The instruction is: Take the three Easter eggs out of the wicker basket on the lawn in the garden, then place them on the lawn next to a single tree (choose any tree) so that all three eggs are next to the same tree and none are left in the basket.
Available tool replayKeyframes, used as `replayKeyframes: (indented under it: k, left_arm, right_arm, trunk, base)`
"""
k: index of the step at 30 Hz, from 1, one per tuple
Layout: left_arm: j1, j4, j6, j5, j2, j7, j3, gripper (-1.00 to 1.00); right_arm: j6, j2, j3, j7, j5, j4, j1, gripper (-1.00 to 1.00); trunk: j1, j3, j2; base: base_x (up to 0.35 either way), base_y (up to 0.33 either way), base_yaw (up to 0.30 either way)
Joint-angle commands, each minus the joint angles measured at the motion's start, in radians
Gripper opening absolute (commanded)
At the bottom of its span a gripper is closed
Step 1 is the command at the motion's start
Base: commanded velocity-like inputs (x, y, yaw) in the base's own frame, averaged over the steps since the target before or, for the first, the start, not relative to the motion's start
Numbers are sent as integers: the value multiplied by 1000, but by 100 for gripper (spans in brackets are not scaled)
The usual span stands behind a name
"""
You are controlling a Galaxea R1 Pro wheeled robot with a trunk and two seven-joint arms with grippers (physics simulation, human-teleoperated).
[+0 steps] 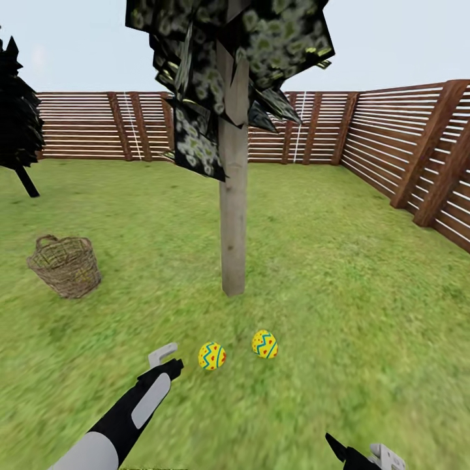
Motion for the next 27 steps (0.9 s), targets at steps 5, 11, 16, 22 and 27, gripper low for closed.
replayKeyframes:
  k: [5,11,16,22,27]
  left_arm:
    - [-1,7,-10,4,1,7,-6,100]
    - [-1,11,-17,5,1,6,-6,100]
    - [-1,11,-18,5,0,-1,-6,100]
    - [-1,12,-18,5,-1,-2,-6,100]
    - [-1,12,-18,4,-1,-5,-5,100]
  right_arm:
    - [9,1,-1,1,-8,6,0,100]
    - [0,2,-1,0,-8,10,0,100]
    - [-18,2,0,0,-8,21,0,100]
    - [-22,1,0,0,-8,27,0,100]
    - [-23,1,0,0,-8,29,0,100]
  trunk:
    - [-19,14,35]
    - [-42,31,77]
    - [-61,44,112]
    - [-84,61,154]
    - [-104,74,189]
  base:
    - [0,0,253]
    - [0,0,271]
    - [0,0,274]
    - [0,0,275]
    - [0,0,275]
